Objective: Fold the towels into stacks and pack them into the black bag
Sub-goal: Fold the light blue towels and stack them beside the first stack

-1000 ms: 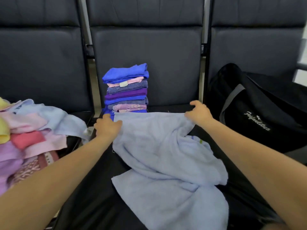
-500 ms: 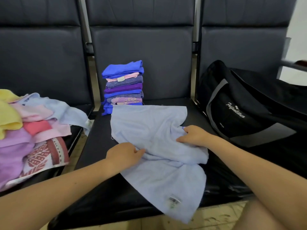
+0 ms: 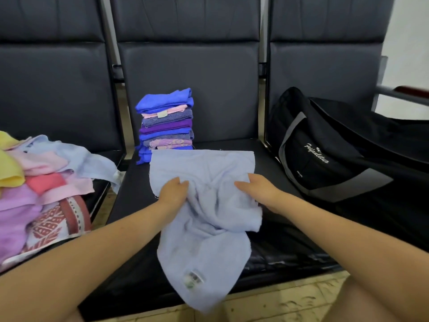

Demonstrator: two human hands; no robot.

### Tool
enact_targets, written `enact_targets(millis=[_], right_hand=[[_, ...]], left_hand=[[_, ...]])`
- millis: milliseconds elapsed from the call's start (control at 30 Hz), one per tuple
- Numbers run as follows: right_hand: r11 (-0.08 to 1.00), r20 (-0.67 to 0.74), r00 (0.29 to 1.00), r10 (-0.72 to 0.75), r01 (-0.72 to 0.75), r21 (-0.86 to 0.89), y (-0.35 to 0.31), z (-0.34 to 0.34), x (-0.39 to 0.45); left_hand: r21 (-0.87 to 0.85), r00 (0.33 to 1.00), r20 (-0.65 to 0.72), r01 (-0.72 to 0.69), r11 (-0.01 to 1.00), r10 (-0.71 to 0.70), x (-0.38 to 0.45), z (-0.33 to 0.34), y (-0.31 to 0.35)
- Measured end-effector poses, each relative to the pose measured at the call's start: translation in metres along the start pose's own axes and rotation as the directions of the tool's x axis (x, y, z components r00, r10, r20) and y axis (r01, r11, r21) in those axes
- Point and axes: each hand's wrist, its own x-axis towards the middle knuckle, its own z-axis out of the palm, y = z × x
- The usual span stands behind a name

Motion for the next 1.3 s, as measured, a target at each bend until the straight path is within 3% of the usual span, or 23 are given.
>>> enact_targets(millis=[133,200,233,267,300,367,400,433,467,500,567,600,733,800,867,967,1067,1133,1167,1233,1300], right_hand=[[0.997,-0.107,0.992,-0.061,0.056,-0.044,-0.008,-0.014,0.004],[0.996,-0.153,0.986,-0.064,0.073,0.055,-0.017,-0.021,0.002],[0.978,-0.157,0.987,-0.042,0.073,0.194,-0.024,-0.027,0.001],[0.922,-0.142,0.99,0.0,0.055,0.382,-0.033,-0.033,0.001],[0.826,-0.121,0.991,0.055,0.023,0.563,-0.042,-0.042,0.001],[0.67,-0.09,0.992,0.083,0.011,0.742,-0.057,-0.062,-0.001],[0.61,-0.098,0.991,0.087,0.025,0.792,-0.063,-0.071,-0.001],[0.541,-0.101,0.991,0.088,0.037,0.84,-0.066,-0.079,-0.001],[0.473,-0.108,0.991,0.082,0.057,0.879,-0.066,-0.082,0.002],[0.473,-0.126,0.989,0.075,0.076,0.878,-0.064,-0.08,0.006],[0.478,-0.157,0.976,0.152,0.067,0.876,-0.049,-0.069,0.017],[0.454,-0.134,0.97,0.204,0.027,0.891,-0.04,-0.059,0.022],[0.767,-0.005,0.977,0.215,-0.166,0.62,-0.005,-0.03,0.031],[0.872,0.004,0.967,0.253,-0.23,0.433,0.009,-0.022,0.032],[0.947,-0.03,0.965,0.262,-0.251,0.199,0.014,-0.015,0.028],[0.929,-0.074,0.927,0.368,-0.363,0.068,0.015,-0.01,0.024],[0.858,0.144,0.848,0.51,-0.513,-0.017,0.012,-0.011,0.013],[0.872,0.252,0.845,0.472,-0.489,0.007,0.009,-0.002,0.007],[0.902,0.224,0.883,0.413,-0.43,0.03,0.007,0.003,0.008],[0.968,0.035,0.969,0.246,-0.248,0.045,0.0,0.009,0.014],[0.98,-0.07,0.99,0.122,-0.109,0.167,-0.011,0.009,0.02]], left_hand=[[-0.384,0.991,-0.126,-0.001,0.923,-0.052,-0.003,-0.025,0.024],[-0.615,0.987,-0.143,-0.034,0.788,-0.069,-0.009,-0.036,0.039],[-0.721,0.994,-0.095,-0.026,0.692,-0.062,-0.015,-0.043,0.05],[-0.763,0.998,-0.061,-0.032,0.645,-0.022,-0.023,-0.053,0.06],[-0.705,0.999,-0.015,-0.035,0.708,0.034,-0.03,-0.063,0.072],[-0.568,1.0,0.008,0.01,0.823,-0.007,-0.035,-0.084,0.095],[-0.581,1.0,0.024,0.009,0.814,0.006,-0.036,-0.09,0.102],[-0.685,0.994,0.08,-0.004,0.729,0.08,-0.038,-0.093,0.107],[-0.733,0.993,0.052,-0.034,0.679,0.105,-0.032,-0.099,0.104],[-0.755,0.995,0.07,0.011,0.655,0.065,-0.024,-0.102,0.099],[-0.633,0.997,0.074,0.025,0.774,0.029,-0.009,-0.1,0.077],[-0.57,1.0,-0.007,-0.009,0.821,0.006,0.004,-0.099,0.059],[-0.485,0.981,0.107,0.194,0.853,-0.162,0.023,-0.086,0.0],[-0.324,0.978,0.144,0.192,0.926,-0.153,0.022,-0.082,-0.013],[-0.224,0.99,0.089,0.126,0.966,-0.109,0.022,-0.081,-0.022],[-0.073,0.999,0.006,0.038,0.997,-0.037,0.016,-0.085,-0.035],[0.191,0.999,-0.036,-0.034,0.981,0.041,0.005,-0.087,-0.046],[0.328,0.984,-0.074,-0.131,0.936,0.164,-0.007,-0.084,-0.044],[0.346,0.966,-0.093,-0.195,0.918,0.24,-0.014,-0.081,-0.04],[0.376,0.928,-0.089,-0.305,0.875,0.362,-0.025,-0.075,-0.036],[0.44,0.922,0.024,-0.357,0.824,0.387,-0.03,-0.067,-0.04]])
